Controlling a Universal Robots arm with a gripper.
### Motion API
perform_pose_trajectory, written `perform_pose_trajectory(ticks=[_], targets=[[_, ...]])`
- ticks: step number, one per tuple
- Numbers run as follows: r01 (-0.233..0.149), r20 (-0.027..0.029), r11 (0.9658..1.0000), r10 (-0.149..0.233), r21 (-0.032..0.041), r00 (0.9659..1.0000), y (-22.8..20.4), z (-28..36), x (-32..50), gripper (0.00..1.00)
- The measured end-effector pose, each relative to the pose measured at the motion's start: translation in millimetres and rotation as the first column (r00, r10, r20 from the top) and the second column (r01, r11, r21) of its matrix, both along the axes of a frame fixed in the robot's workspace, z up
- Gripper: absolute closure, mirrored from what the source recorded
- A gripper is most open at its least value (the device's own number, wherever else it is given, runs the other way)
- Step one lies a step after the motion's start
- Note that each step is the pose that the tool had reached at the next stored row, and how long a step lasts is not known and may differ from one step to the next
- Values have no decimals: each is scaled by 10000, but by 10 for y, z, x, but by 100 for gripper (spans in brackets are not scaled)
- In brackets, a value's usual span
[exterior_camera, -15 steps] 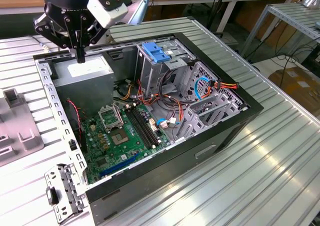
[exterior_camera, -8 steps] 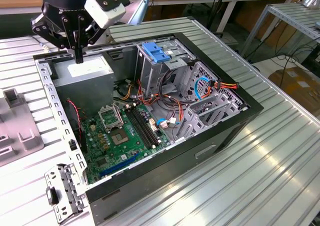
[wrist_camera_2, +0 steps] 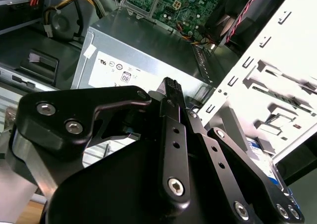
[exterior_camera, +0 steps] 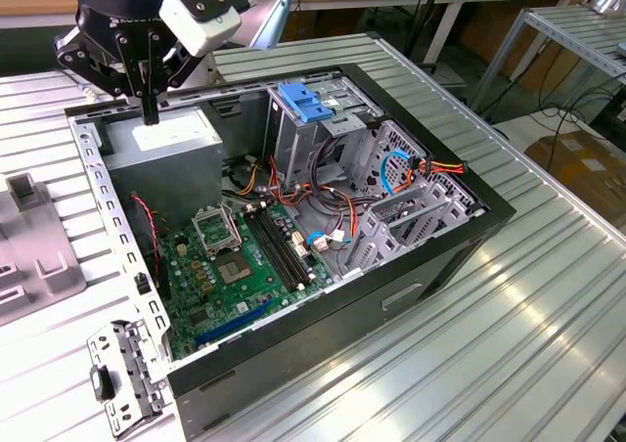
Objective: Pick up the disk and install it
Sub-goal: 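Reach for the disk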
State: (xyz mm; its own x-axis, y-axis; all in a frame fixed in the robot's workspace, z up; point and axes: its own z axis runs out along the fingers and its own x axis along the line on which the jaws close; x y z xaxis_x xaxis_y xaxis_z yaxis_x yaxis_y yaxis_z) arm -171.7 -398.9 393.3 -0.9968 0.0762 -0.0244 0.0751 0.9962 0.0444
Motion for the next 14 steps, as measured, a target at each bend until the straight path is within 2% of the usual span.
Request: perform_pose_trajectory(ticks=[14], targets=[[0,1,10000,0,0,10000,0,0,-82,89]])
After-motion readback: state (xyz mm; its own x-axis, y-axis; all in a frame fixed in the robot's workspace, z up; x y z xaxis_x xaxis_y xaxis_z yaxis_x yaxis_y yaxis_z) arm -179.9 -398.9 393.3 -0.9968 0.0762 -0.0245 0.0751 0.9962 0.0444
